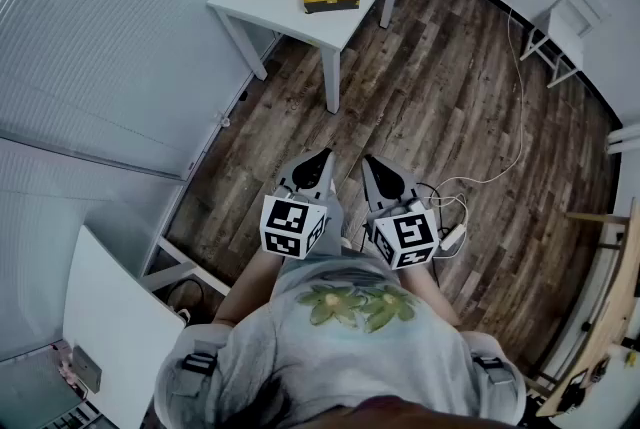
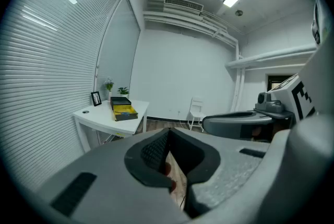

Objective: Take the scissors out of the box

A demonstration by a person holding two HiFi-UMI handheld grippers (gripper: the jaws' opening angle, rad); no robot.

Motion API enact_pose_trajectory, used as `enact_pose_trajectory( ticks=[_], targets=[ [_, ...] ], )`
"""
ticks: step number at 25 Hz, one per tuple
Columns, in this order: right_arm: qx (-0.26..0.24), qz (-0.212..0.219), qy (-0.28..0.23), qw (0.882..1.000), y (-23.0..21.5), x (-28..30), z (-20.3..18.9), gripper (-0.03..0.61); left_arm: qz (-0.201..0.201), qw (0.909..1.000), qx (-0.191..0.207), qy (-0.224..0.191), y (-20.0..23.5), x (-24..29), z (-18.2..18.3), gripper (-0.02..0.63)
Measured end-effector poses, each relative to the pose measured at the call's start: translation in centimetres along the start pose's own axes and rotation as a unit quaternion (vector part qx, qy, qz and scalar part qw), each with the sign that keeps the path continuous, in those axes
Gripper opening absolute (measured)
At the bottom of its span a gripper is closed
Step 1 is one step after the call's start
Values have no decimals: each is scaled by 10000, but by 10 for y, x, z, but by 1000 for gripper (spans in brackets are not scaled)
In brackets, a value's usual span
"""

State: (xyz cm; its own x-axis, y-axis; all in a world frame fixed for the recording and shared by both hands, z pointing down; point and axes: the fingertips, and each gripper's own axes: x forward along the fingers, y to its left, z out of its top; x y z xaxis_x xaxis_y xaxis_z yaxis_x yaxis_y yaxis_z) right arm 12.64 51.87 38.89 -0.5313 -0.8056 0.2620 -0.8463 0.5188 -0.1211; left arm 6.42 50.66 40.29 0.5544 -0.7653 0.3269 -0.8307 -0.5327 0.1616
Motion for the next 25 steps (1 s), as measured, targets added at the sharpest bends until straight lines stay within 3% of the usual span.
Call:
enact_pose_trajectory(
  ticks=[4, 11, 17, 25],
  targets=[
    [-10, 46, 189, 9998, -19, 39, 6, 6, 36, 10000, 10, 19, 29, 31, 14, 7],
    [-324, 99, -38, 9994, -54, 124, 51, 6, 209, 9996, -71, -173, 97, 92, 55, 6],
    [-331, -72, -251, 9991, -78, 181, 86, 6, 60, 9996, 143, -253, 141, 129, 92, 6],
    [-335, -161, -105, 9993, -94, 227, 87, 8, 12, 9997, 29, -223, 182, 155, 100, 7]
  ],
)
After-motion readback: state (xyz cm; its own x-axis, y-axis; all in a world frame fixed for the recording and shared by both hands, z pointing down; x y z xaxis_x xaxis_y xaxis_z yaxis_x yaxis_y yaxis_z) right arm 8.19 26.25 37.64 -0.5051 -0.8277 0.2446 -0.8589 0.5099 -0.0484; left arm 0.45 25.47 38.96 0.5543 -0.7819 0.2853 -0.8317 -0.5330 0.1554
